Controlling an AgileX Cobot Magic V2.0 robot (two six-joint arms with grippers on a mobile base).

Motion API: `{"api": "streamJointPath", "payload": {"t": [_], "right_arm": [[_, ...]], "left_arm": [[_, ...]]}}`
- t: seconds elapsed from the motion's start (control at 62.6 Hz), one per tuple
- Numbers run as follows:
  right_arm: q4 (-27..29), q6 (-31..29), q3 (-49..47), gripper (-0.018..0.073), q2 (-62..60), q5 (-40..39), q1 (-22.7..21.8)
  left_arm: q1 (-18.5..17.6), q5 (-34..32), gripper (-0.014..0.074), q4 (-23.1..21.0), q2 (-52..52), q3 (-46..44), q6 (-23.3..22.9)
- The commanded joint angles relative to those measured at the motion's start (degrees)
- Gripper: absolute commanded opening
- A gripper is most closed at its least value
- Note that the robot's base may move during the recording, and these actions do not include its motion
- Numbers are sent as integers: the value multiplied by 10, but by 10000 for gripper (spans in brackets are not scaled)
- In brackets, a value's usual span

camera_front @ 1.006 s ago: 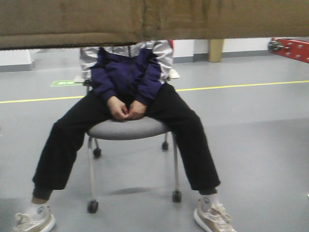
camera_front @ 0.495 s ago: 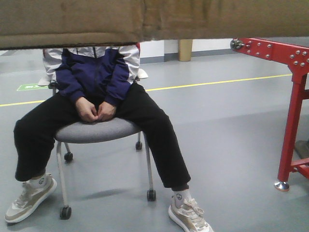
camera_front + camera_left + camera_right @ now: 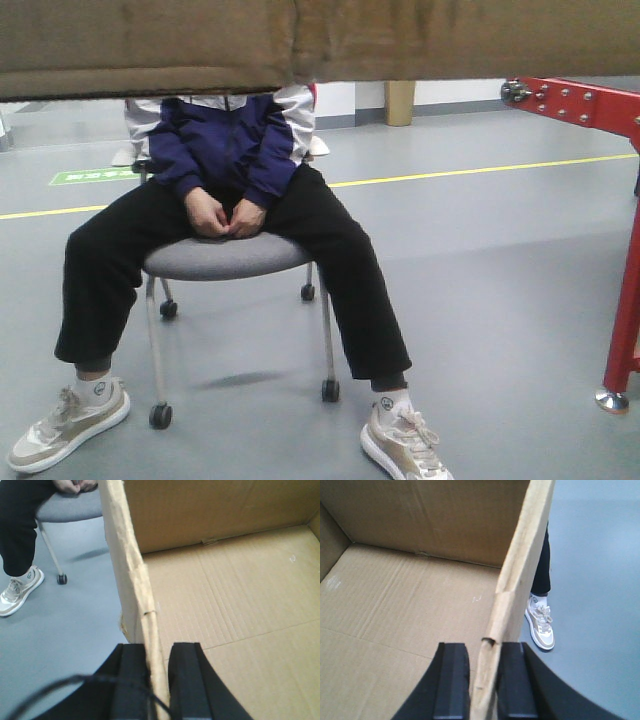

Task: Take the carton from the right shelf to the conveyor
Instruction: 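Carry the carton with both grippers toward the red conveyor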

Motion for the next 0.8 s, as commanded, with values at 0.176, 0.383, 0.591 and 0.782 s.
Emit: {"api": "streamJointPath", "payload": {"t": [0.176, 0.383, 0.591, 0.782], "right_arm": [[18, -15, -1, -69, -6, -37, 4], [18, -15, -1, -69, -6, -37, 4], [18, -15, -1, -69, -6, -37, 4], [18, -15, -1, -69, -6, -37, 4]], "left_arm": [[-5, -26, -6, -19, -4, -4, 4], [-5, -26, -6, -19, -4, -4, 4], [-5, -26, -6, -19, -4, -4, 4], [-5, -26, -6, -19, -4, -4, 4]]}}
